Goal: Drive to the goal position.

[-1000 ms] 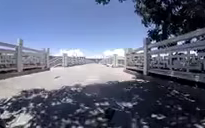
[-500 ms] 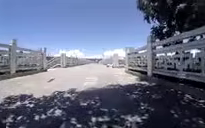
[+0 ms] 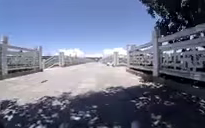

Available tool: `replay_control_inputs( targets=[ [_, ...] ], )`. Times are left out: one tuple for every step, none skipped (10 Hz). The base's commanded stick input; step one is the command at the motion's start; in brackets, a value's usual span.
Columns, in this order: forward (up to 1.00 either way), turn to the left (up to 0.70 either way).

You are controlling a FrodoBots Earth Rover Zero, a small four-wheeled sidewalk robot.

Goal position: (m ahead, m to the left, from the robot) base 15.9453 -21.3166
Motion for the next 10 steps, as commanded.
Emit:
replay_control_inputs(
  targets=[
    [0.7, 0.0],
    [0.7, 0.0],
    [0.7, 0.0],
    [0.7, 0.0],
    [0.7, 0.0],
    [0.7, 0.0],
    [0.7, 0.0],
    [0.7, 0.0],
    [0.7, 0.0],
    [0.7, 0.0]
  ],
)
